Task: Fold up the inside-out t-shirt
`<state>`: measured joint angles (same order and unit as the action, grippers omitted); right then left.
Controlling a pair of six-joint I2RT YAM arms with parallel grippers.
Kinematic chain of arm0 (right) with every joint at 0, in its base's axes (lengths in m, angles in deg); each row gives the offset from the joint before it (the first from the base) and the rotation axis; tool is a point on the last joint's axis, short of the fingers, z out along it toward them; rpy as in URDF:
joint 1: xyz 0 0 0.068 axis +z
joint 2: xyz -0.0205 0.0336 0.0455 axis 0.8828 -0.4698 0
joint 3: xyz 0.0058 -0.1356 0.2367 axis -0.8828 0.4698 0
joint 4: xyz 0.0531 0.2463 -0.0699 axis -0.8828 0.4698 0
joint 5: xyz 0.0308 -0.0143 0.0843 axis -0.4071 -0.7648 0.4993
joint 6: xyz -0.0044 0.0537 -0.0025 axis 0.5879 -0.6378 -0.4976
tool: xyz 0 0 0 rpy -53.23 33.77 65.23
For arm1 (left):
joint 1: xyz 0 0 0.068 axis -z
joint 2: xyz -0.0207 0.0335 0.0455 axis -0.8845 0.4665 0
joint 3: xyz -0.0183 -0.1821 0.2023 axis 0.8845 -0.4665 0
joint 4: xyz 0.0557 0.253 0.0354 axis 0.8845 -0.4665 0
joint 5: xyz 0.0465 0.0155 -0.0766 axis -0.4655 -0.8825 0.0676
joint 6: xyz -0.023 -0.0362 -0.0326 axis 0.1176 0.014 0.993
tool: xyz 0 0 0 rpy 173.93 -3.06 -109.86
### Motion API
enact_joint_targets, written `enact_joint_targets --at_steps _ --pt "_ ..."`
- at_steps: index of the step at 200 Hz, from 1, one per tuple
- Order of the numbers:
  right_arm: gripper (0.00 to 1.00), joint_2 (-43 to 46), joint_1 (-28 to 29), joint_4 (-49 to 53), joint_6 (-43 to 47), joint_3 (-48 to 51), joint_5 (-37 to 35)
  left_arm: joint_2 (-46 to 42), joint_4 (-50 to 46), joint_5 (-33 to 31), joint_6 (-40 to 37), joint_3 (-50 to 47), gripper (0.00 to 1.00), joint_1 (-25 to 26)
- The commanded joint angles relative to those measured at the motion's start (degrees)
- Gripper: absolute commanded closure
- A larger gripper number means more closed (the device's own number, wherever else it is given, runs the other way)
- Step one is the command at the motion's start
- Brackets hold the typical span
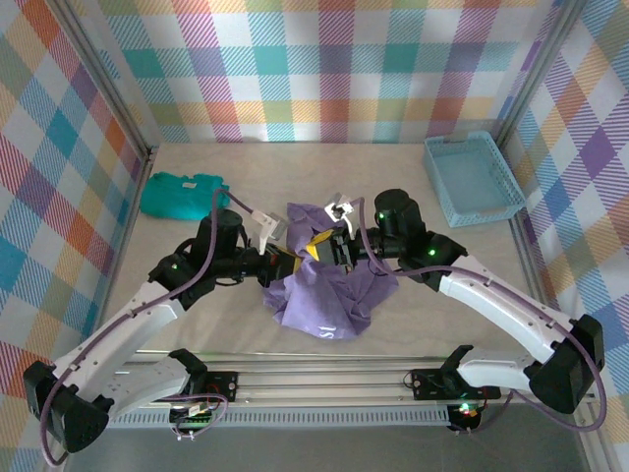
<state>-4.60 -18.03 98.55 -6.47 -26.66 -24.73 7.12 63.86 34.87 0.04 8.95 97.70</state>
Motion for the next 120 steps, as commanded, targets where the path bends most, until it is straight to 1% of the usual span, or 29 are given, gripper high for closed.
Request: enact_joint_targets --at_steps 1,30,42,55,73,85,94,102,112,120 --pt "1.0 2.6 -0.5 1.2 2.4 -2.6 1.3 -0.6 -2.1 -4.2 -2.0 0.6 1.0 0.4" --pt "1.0 1.8 -0.7 -2.4 1.4 -1.8 8.5 -1.2 -1.8 -2.4 -2.8 0.6 1.0 0.4" --pt "1.0 1.1 -0.7 -2.2 1.1 -2.2 9.2 -1.5 -2.0 -2.0 -3.1 0.8 1.0 0.4" --pt "1.0 0.7 -0.7 -0.6 1.6 -3.0 8.1 -1.9 -2.2 -2.6 -3.3 0.9 1.0 0.4" --pt "1.0 0.9 -0.8 4.4 3.7 -5.2 5.5 -2.1 -3.7 -6.1 -3.2 1.5 1.0 0.4" --pt "1.0 1.2 -0.8 8.3 5.7 -7.1 3.6 -2.0 -5.2 -11.4 -2.6 2.0 1.0 0.4" --pt "1.0 1.4 -0.7 9.7 6.6 -7.8 3.3 -1.7 -5.8 -12.9 -2.5 2.3 1.0 0.4" --pt "1.0 1.3 -0.5 9.5 6.8 -7.9 5.1 -1.4 -5.4 -12.5 -2.6 2.2 1.0 0.4" --pt "1.0 0.5 0.1 8.1 6.5 -7.5 10.0 -1.2 -4.1 -10.8 -2.4 1.9 1.0 0.4" --pt "0.95 -0.3 0.6 6.8 6.1 -7.1 14.1 -1.0 -3.1 -9.4 -2.4 1.9 1.0 0.4"
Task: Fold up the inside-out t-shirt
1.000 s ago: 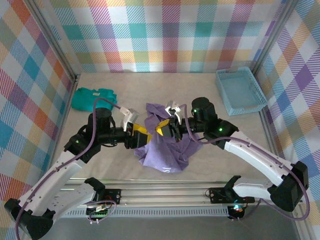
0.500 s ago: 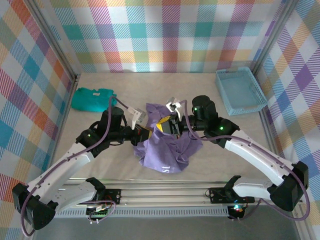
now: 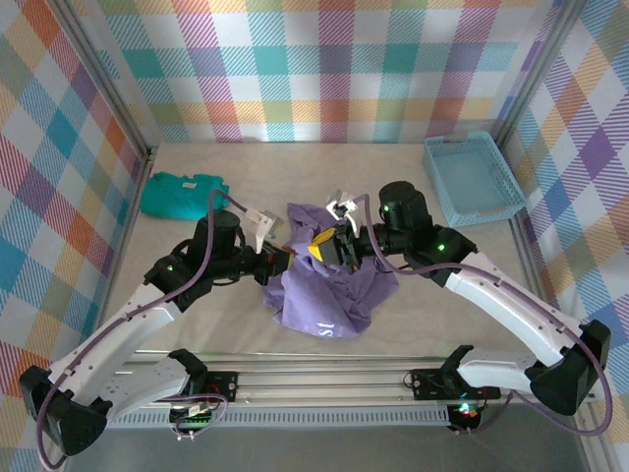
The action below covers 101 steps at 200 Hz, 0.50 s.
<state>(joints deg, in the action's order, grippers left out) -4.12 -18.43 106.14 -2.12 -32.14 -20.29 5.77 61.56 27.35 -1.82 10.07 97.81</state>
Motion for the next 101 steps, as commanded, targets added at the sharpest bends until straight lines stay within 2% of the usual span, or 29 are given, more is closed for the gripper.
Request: enact_joint_targets --at_steps 1,15,30,47,69,79,101 --pt "0.94 -0.9 1.0 -0.9 1.7 -1.6 10.1 0.3 -0.7 -1.8 -0.5 0.8 1.0 0.3" --pt "0.84 -1.2 1.2 -1.3 2.8 -0.8 16.0 0.2 0.5 -0.6 -0.8 0.9 1.0 0.3" --pt "0.77 0.8 1.2 0.1 6.2 1.0 16.1 -0.6 1.8 0.2 -1.2 0.7 1.0 0.3" --pt "0.74 3.7 0.5 3.0 10.1 3.1 12.0 -2.0 3.2 1.8 -1.9 0.2 1.0 0.3" --pt "0.74 5.6 -1.9 3.5 9.8 5.5 4.9 -3.7 4.7 3.1 -2.2 -0.3 1.0 0.3" --pt "0.71 5.1 -1.9 3.9 9.2 5.8 -1.1 -4.1 4.9 3.8 -2.2 -0.4 1.0 0.3" --pt "0.63 3.2 -1.9 2.8 7.3 6.9 -7.1 -4.3 4.3 4.5 -2.3 -0.2 1.0 0.2"
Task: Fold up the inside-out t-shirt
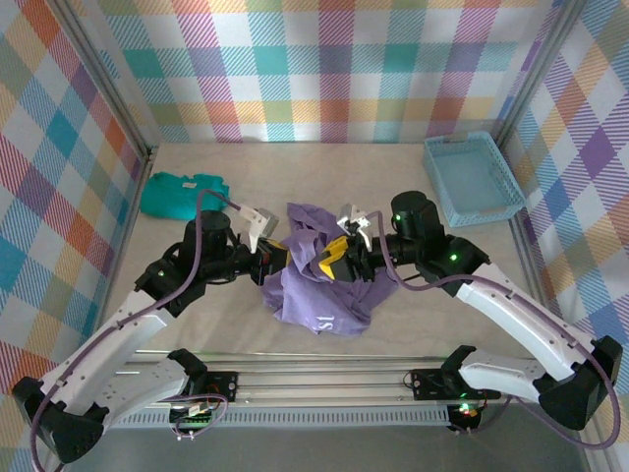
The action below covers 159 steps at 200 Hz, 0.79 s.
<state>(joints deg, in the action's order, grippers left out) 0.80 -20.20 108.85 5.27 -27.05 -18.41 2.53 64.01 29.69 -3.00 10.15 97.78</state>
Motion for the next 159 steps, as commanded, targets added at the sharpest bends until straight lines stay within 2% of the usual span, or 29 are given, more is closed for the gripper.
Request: enact_joint_targets --at_steps 1,17,46,65,73,85,97,111,147,159 --pt "0.63 -1.7 -0.1 -0.1 -0.1 2.0 -9.2 -1.0 1.9 2.2 -1.1 -0.3 1.0 0.3" --pt "0.58 -2.8 -0.2 -3.7 -1.0 3.9 -9.4 -1.1 1.7 2.2 -1.1 -0.3 1.0 0.3" --pt "0.43 -6.4 0.9 -7.8 -1.8 4.7 -4.5 -1.1 1.2 2.2 -1.1 0.1 1.0 0.3" --pt "0.42 -8.2 1.0 -11.0 -2.9 5.6 -2.7 -1.2 1.1 2.0 -0.8 0.1 1.0 0.3" --pt "0.48 -8.7 1.0 -12.1 -3.4 5.9 -1.8 -1.3 1.0 1.6 -0.6 0.1 1.0 0.2" --pt "0.7 -8.8 1.0 -12.5 -3.6 5.9 -1.9 -1.5 0.9 0.6 -0.2 0.0 1.0 0.3" --pt "0.88 -8.1 0.8 -12.0 -3.4 6.0 -1.7 -1.6 0.9 -0.5 0.2 -0.2 1.0 0.3" --pt "1.0 -6.9 0.1 -12.9 -4.2 6.5 1.1 -1.6 0.9 -3.6 0.9 -0.5 1.0 0.1" --pt "1.0 -4.8 -0.2 -23.2 -10.9 9.6 9.9 0.3 -0.4 -15.0 3.2 -0.1 1.0 -0.3" --pt "1.0 -4.7 -0.2 -28.0 -13.9 10.8 11.4 1.5 -1.3 -16.8 3.4 0.6 0.93 -0.3"
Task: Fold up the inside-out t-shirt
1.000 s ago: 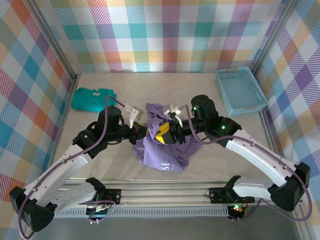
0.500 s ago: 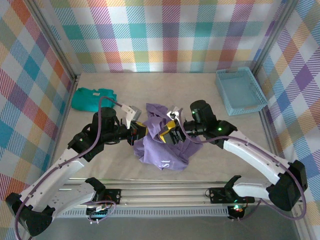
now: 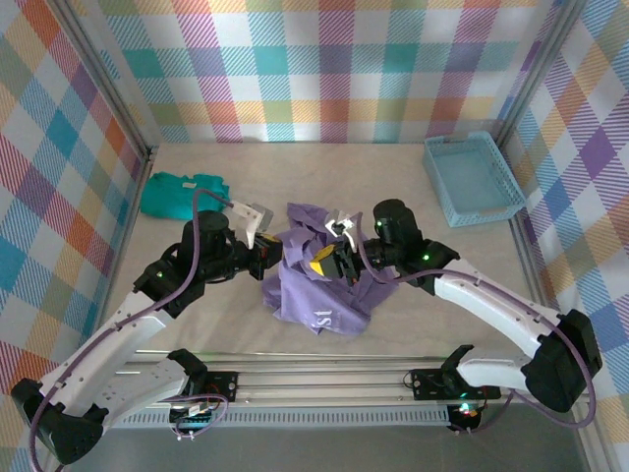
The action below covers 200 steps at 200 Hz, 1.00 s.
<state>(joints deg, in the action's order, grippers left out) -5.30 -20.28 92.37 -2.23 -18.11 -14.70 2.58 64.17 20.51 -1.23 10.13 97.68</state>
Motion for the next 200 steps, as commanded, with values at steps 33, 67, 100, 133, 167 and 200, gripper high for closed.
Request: enact_joint_targets --at_steps 33,67,100,133,167,200 --pt "1.0 -0.1 0.0 -19.3 -11.9 3.2 7.1 3.9 -4.1 -9.1 1.9 2.2 0.75 -0.2" --pt "1.0 -2.9 0.0 -23.0 -16.2 3.2 4.5 3.5 -8.2 -14.7 3.7 2.5 0.6 -0.2" --pt "1.0 -4.2 0.0 -23.0 -17.0 3.2 1.6 2.8 -16.5 -21.6 7.2 4.5 0.47 -0.2" --pt "1.0 -4.9 0.0 -22.5 -17.3 2.9 -0.4 0.3 -21.8 -22.3 9.8 5.9 0.42 -0.2" --pt "1.0 -5.3 -0.1 -21.5 -17.0 2.4 -0.8 -1.0 -16.8 -7.5 9.7 3.3 0.41 -0.1" --pt "1.0 -4.8 0.0 -20.9 -16.6 2.6 -1.1 3.2 -12.9 -4.6 8.5 2.9 0.41 -0.1"
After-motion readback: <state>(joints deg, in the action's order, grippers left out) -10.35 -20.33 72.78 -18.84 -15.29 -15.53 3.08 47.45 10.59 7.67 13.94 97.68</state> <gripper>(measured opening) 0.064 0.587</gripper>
